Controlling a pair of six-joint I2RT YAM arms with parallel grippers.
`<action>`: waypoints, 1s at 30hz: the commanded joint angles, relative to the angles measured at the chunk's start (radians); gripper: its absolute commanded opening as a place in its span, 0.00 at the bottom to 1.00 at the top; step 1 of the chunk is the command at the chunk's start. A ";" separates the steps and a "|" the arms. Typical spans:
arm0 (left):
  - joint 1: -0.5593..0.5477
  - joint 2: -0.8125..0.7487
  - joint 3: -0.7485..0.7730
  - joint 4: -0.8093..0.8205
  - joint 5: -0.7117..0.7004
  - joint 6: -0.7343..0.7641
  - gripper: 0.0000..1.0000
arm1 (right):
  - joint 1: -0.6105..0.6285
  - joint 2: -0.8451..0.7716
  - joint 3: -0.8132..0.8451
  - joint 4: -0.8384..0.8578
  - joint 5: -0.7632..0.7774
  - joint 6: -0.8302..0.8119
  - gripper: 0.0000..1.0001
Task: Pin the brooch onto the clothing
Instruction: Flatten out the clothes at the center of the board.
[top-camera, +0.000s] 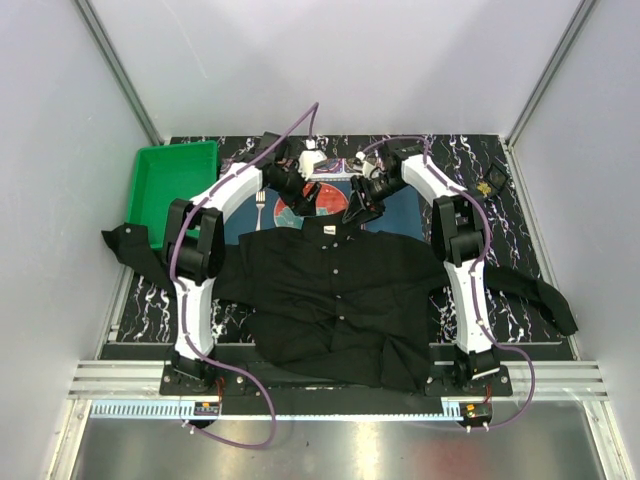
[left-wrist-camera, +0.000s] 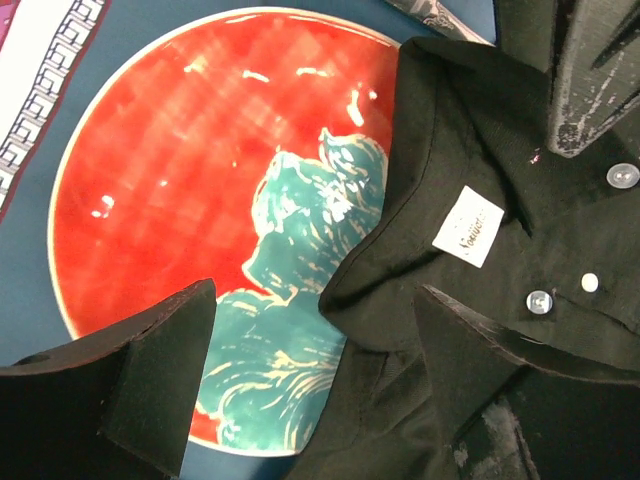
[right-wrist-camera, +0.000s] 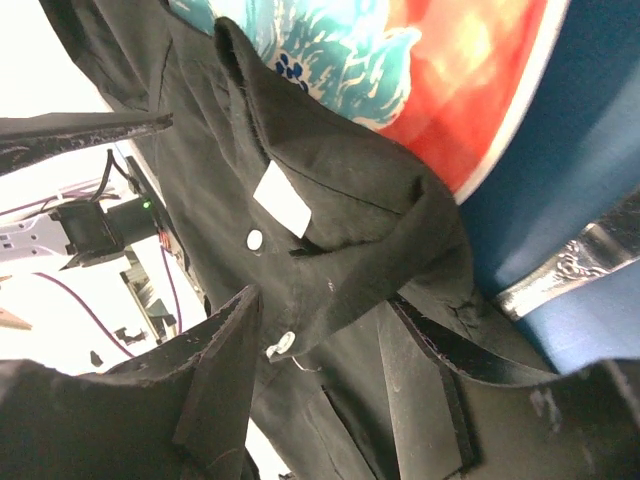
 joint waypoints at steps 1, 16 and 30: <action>-0.028 0.023 0.048 0.021 0.022 0.024 0.82 | -0.036 -0.020 -0.017 0.030 0.005 0.040 0.56; -0.100 0.120 0.142 -0.007 -0.010 0.062 0.76 | -0.041 0.017 -0.051 0.139 -0.181 0.151 0.50; -0.113 0.120 0.120 -0.014 0.074 0.087 0.44 | -0.044 0.043 -0.066 0.131 -0.101 0.153 0.31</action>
